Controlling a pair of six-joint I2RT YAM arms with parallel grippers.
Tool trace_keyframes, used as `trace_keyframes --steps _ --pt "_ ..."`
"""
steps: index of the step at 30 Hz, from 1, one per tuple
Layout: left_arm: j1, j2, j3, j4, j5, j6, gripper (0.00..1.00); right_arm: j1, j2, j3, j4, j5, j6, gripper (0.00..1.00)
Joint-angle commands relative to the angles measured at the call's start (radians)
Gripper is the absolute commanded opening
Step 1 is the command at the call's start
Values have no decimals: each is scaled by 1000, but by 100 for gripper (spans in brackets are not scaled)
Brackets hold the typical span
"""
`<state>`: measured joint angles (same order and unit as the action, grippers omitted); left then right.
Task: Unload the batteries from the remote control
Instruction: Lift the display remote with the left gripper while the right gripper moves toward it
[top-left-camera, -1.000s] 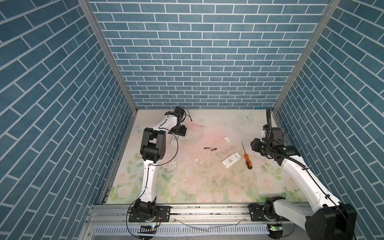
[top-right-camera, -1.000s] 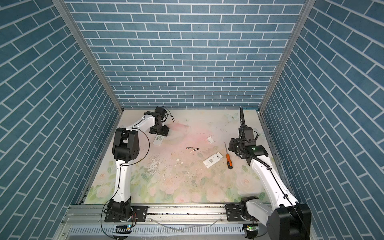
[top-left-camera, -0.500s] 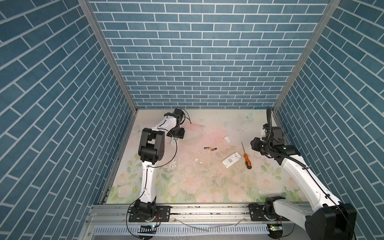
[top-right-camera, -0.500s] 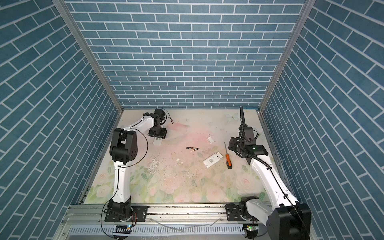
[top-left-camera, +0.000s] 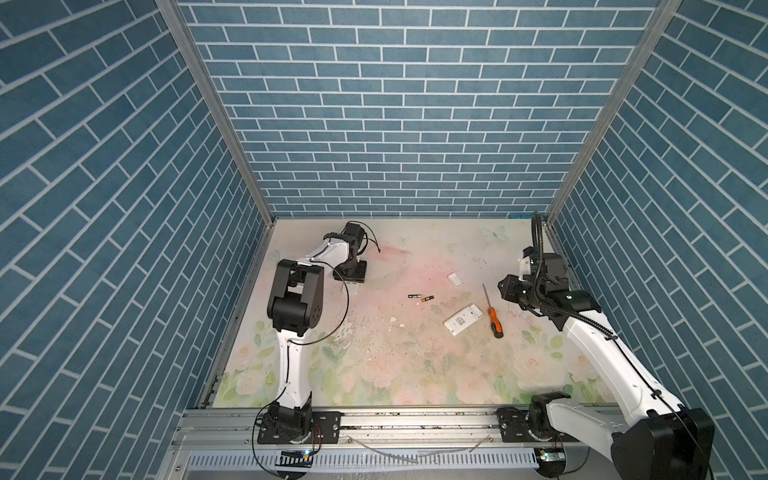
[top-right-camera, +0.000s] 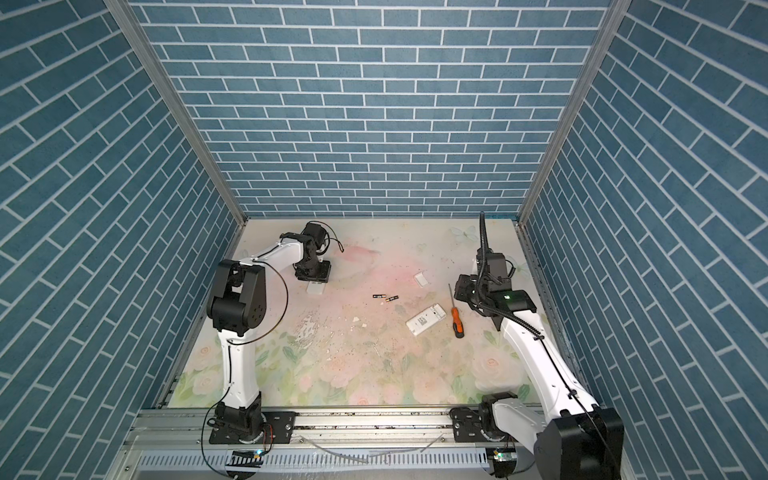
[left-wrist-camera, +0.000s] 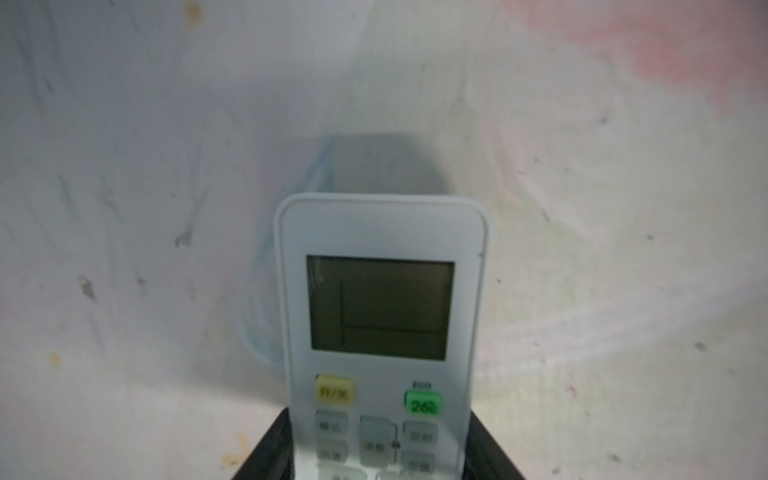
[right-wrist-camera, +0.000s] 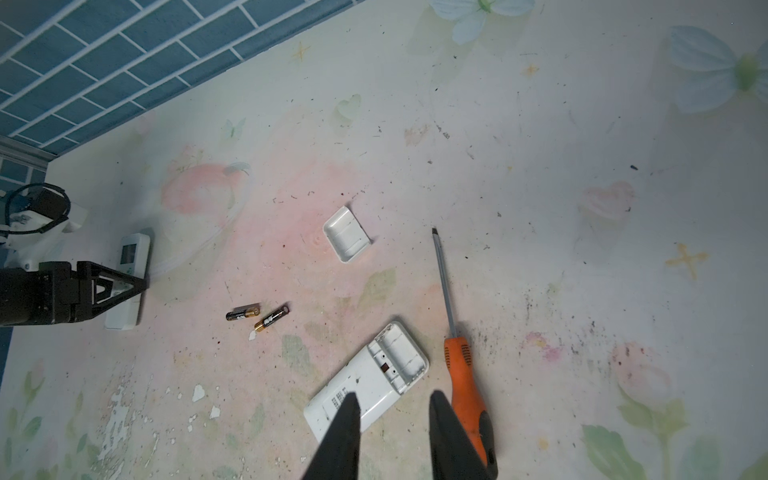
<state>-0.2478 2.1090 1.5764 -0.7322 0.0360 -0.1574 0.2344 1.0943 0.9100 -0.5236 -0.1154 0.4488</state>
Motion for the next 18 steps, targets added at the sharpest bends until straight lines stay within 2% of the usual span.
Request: trace_keyframes --steps 1,9,14,18 --pt "2 -106 -84 97 116 -75 33 21 -8 26 8 -47 31 29" --pt "2 -352 -401 482 376 -297 30 99 80 -3 169 -158 137 29" --pt "2 -474 -623 909 509 -534 29 172 160 -31 349 -214 260 29" --pt "-2 -525 -743 1206 523 -703 29 229 229 -50 531 -250 397 29"
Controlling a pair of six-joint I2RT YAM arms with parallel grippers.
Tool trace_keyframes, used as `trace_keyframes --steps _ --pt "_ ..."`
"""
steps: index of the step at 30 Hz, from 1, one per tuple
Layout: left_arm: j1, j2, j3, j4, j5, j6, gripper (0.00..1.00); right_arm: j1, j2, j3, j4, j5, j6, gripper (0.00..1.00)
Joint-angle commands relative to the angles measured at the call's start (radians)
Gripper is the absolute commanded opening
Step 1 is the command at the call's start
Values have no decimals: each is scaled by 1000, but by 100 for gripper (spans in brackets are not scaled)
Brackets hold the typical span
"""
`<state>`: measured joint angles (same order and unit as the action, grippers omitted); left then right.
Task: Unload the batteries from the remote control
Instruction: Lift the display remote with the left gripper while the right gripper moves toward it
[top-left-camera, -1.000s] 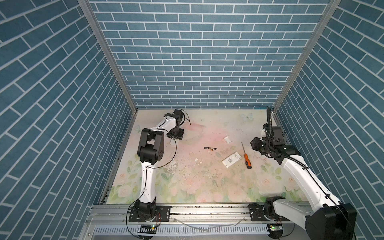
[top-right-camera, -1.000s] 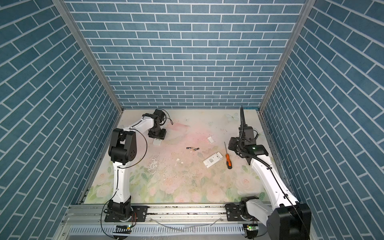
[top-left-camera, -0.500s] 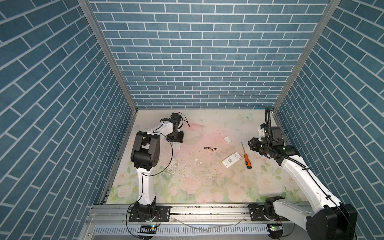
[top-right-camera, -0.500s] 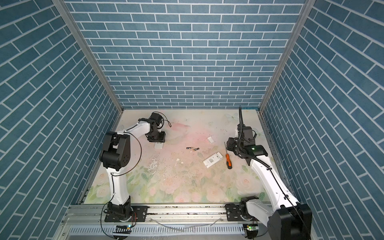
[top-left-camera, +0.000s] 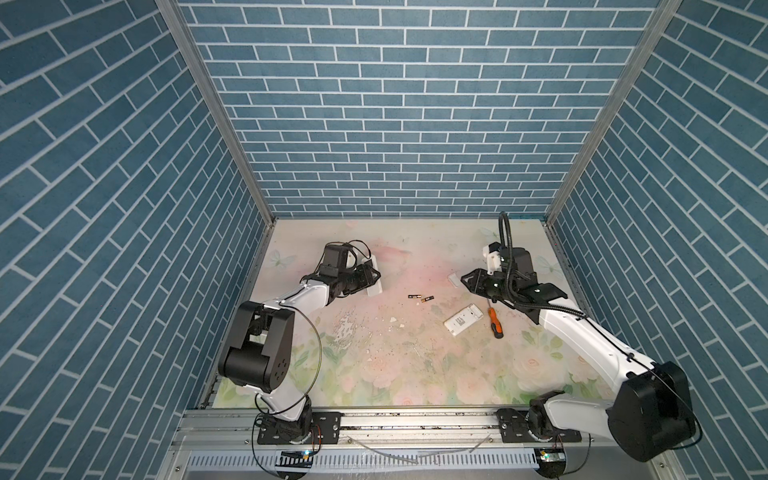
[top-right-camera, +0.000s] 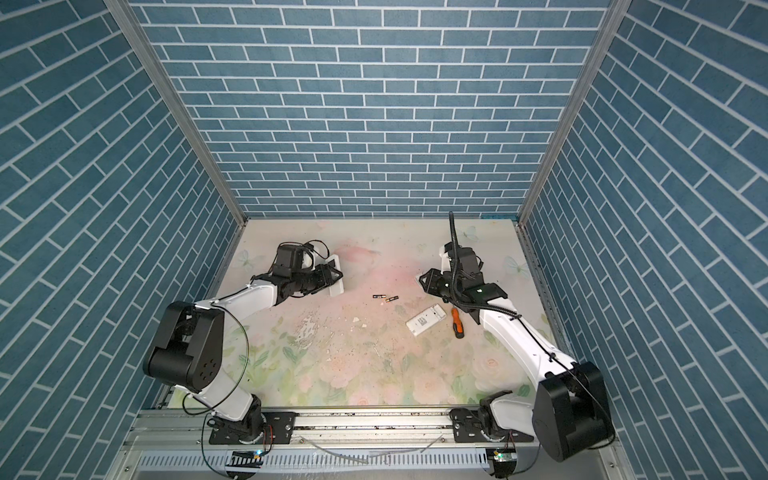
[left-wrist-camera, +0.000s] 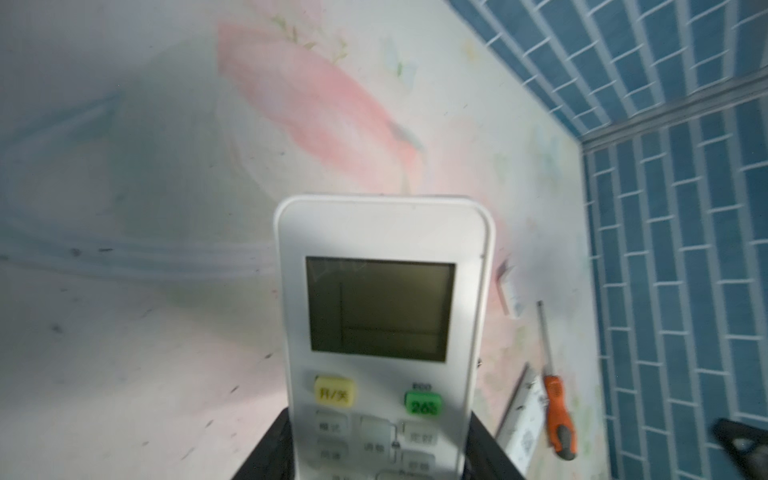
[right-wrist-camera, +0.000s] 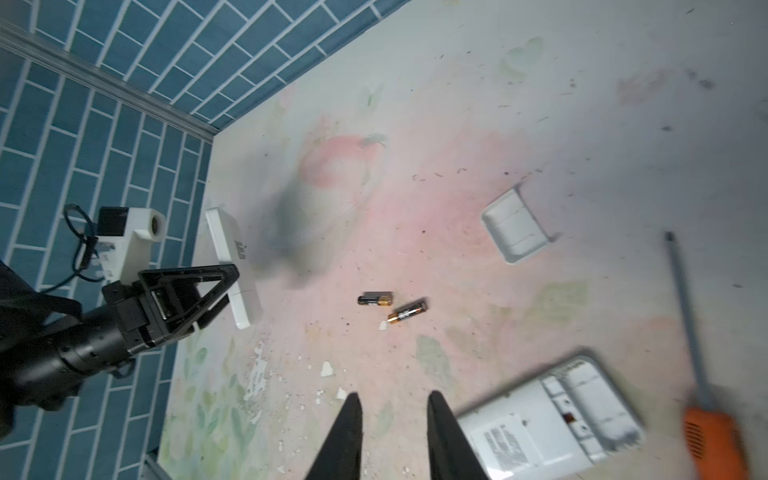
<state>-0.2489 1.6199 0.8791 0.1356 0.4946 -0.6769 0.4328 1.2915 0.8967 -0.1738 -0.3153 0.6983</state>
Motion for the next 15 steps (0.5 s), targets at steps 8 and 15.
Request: trace_keyframes --steps 8,15 --pt "-18 -77 -54 423 36 -296 27 171 158 133 151 -3 89 30" --pt "-76 -108 -19 340 -16 -321 27 284 266 327 -16 89 -115 35"
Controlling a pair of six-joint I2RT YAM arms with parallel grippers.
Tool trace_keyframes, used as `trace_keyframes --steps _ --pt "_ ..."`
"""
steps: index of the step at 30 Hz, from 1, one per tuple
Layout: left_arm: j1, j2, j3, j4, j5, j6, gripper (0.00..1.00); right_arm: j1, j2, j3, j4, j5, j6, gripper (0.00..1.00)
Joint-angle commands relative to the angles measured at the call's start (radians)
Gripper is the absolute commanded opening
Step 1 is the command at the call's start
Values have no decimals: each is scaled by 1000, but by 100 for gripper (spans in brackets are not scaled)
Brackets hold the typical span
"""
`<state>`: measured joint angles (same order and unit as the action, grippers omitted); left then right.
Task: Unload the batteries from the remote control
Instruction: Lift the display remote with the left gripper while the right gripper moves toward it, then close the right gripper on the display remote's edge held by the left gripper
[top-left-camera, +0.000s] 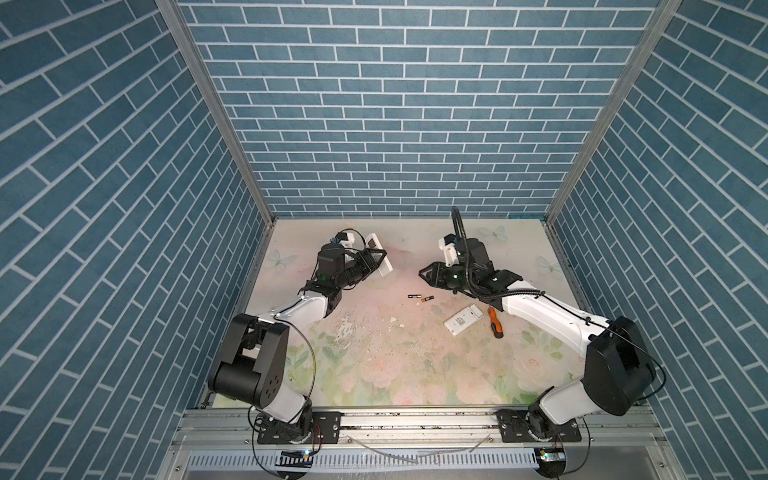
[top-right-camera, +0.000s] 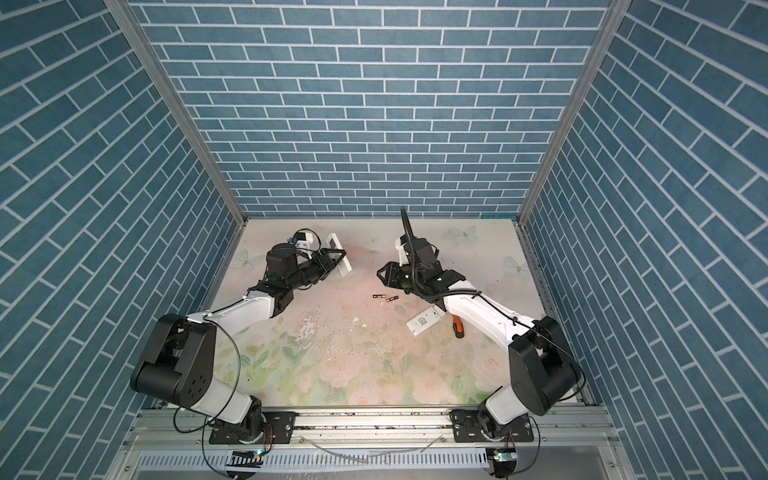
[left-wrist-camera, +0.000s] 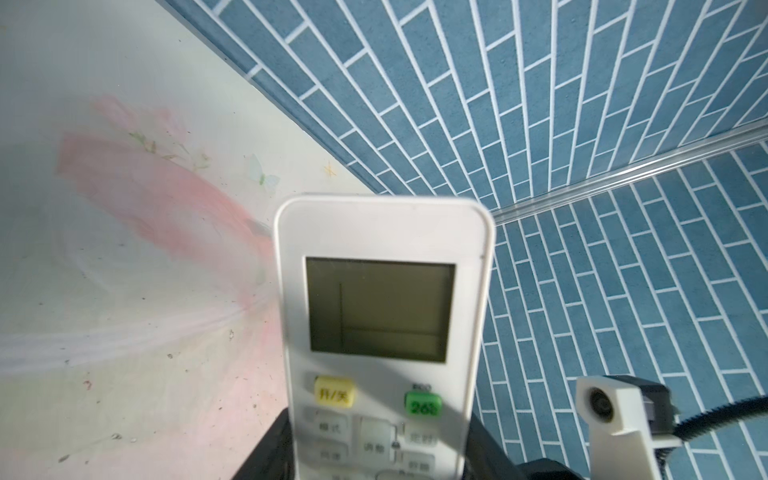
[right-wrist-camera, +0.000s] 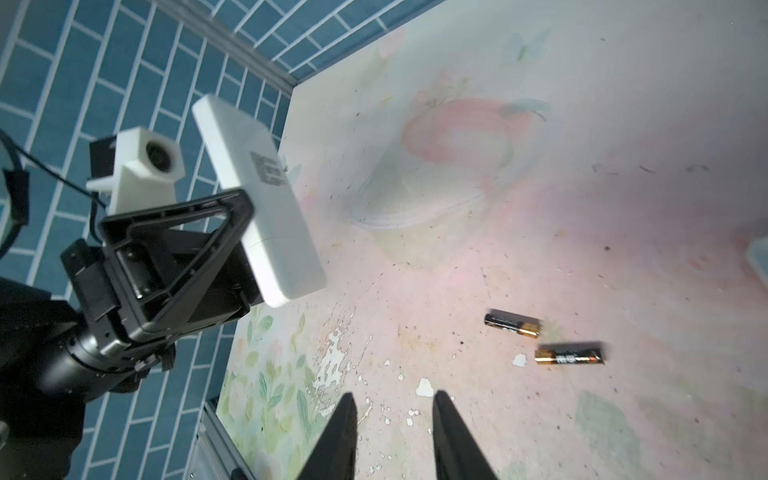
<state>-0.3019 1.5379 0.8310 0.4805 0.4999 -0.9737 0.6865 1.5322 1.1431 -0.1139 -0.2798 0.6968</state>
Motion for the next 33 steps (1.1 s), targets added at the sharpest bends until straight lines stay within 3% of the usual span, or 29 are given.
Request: trace_keyframes --steps 1,11,27,33 --pt "-32 -31 32 -17 -32 -26 27 46 39 104 -91 62 -141 35" --pt "-63 -68 54 -94 -56 -17 27 120 119 262 -205 128 -250 37" --pt "-115 -102 49 -83 -65 -33 26 125 190 349 -209 130 -257 37" --pt "-131 -114 30 -49 -60 -60 26 125 220 382 -205 122 -256 31"
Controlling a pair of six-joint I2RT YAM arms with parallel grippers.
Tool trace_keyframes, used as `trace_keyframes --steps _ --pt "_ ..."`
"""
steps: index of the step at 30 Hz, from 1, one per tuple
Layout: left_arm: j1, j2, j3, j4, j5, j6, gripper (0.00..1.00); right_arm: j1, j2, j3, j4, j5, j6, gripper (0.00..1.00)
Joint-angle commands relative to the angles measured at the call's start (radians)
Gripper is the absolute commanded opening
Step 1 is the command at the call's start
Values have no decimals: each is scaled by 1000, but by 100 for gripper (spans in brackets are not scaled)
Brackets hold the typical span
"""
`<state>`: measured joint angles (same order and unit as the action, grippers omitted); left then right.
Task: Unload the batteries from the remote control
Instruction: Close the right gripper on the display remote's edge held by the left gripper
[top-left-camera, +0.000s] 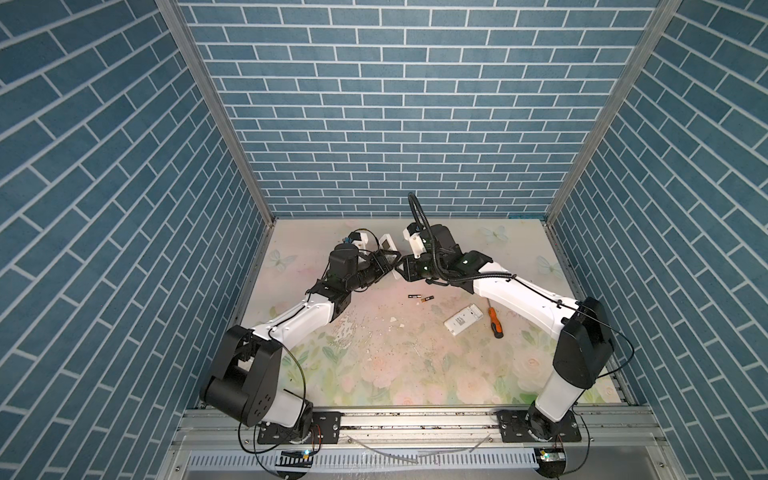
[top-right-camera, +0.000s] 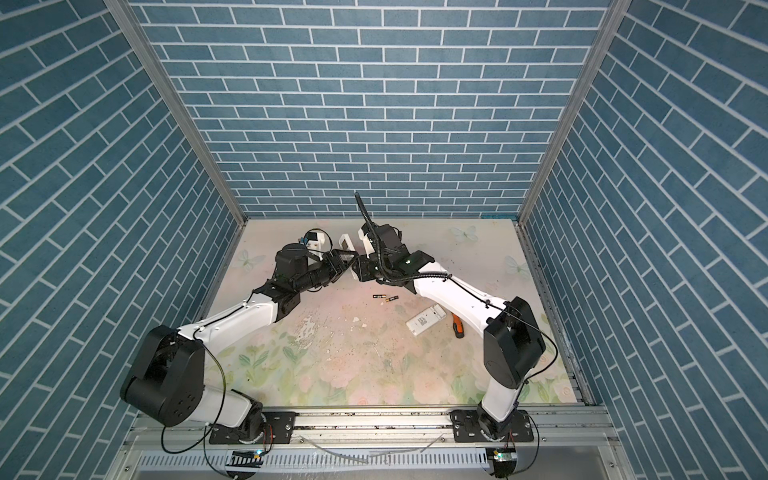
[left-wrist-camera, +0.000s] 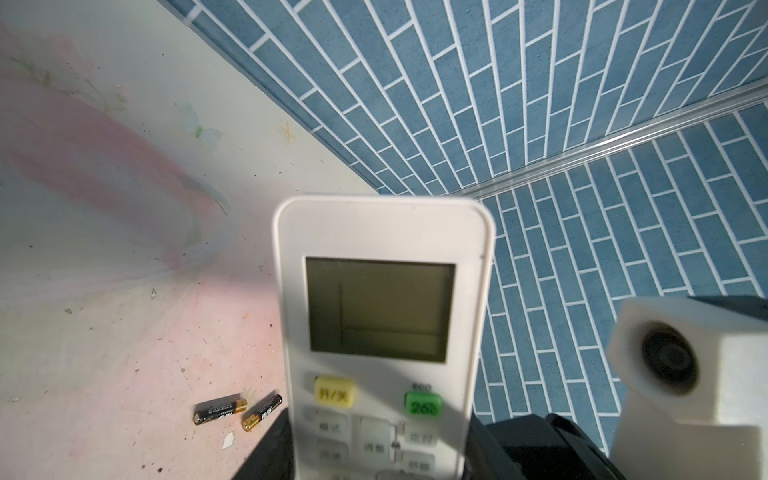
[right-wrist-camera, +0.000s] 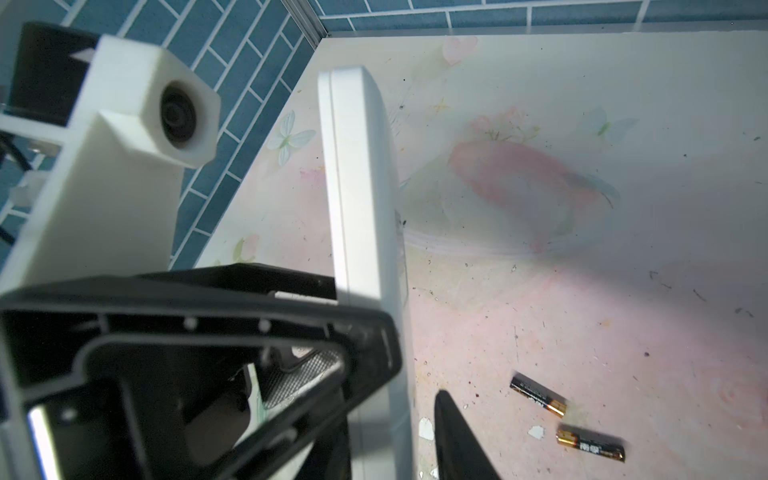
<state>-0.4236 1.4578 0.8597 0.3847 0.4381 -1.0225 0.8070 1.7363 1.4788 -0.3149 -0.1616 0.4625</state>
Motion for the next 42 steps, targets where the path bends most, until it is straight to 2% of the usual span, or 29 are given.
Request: trace_keyframes --steps 1,7,13,17,20,23,25,33,38,42 --pt "-10 -38 -3 47 1 -11 26 6 18 48 -4 3 -21 30" --pt "-12 -55 -18 53 -6 -13 26 6 34 53 -10 4 -17 24" --pt "-12 -45 -22 68 3 -30 27 6 32 50 -7 27 -19 8" --pt "-13 -50 -38 70 -6 -36 37 6 26 49 -8 33 -29 1" --pt "-13 -62 -47 45 -20 -33 53 6 24 54 -26 30 -44 0" --pt "-12 -92 -45 -36 -41 2 66 6 8 50 -45 26 -57 0" --pt "-12 -114 -28 -130 -74 48 72 7 -4 46 -52 26 -66 0" --pt "38 -151 84 -443 -101 168 76 6 -10 116 -195 17 -174 0" --pt "88 -132 206 -679 -49 239 76 6 -28 127 -305 57 -335 0" --pt "109 -132 302 -799 -40 277 79 12 -45 109 -350 91 -438 0"
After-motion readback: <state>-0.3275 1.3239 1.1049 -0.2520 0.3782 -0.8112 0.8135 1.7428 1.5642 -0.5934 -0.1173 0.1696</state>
